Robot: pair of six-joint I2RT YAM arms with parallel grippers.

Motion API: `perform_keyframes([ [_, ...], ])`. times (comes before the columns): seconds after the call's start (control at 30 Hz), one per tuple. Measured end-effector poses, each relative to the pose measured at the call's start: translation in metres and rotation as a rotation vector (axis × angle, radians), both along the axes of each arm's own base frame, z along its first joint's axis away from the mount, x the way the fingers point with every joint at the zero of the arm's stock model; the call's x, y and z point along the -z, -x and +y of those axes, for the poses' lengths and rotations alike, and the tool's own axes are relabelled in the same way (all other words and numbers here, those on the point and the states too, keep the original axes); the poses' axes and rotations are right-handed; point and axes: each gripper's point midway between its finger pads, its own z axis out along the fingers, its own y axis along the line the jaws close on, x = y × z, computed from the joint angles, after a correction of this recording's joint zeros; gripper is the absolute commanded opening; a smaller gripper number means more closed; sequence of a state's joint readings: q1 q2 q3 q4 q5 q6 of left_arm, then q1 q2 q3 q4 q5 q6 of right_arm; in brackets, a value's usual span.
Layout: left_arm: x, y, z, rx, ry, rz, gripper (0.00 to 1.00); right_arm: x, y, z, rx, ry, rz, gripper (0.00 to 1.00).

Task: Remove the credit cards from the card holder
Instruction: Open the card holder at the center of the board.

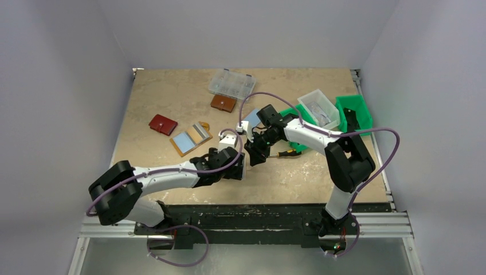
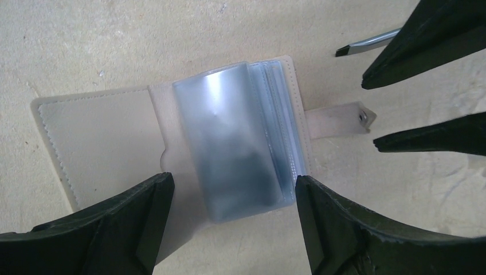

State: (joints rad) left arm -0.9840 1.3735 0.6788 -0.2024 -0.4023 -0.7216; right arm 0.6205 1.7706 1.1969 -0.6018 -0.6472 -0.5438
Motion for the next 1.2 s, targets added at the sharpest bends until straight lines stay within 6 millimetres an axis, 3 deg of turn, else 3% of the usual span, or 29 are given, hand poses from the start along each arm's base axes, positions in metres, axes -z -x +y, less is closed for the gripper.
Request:
perform_keyframes([
  [0.07, 0.007, -0.002, 0.0, -0.001, -0.029, 0.005, 0.81, 0.0, 0.0, 0.0, 0.0, 0.0, 0.0, 0.43],
  [0.2, 0.015, -0.005, 0.0, -0.006, -0.059, 0.009, 0.66, 0.0, 0.0, 0.0, 0.0, 0.0, 0.0, 0.43],
  [0.37, 0.014, -0.01, -0.006, -0.009, -0.049, -0.003, 0.49, 0.0, 0.0, 0.0, 0.001, 0.0, 0.0, 0.43],
  [0.6, 0.014, -0.01, -0.014, 0.005, -0.003, -0.002, 0.34, 0.0, -0.001, 0.0, 0.001, 0.0, 0.0, 0.43],
  [0.8, 0.014, -0.002, -0.022, 0.045, 0.1, 0.016, 0.33, -0.007, 0.0, 0.0, -0.014, -0.021, -0.013, 0.44],
  [1.03, 0.015, 0.011, -0.034, 0.089, 0.256, 0.058, 0.4, -0.023, 0.006, 0.004, -0.064, -0.081, -0.035, 0.44],
  [1.2, 0.015, 0.012, -0.032, 0.065, 0.359, 0.085, 0.43, -0.026, 0.011, 0.008, -0.079, -0.109, -0.015, 0.39],
])
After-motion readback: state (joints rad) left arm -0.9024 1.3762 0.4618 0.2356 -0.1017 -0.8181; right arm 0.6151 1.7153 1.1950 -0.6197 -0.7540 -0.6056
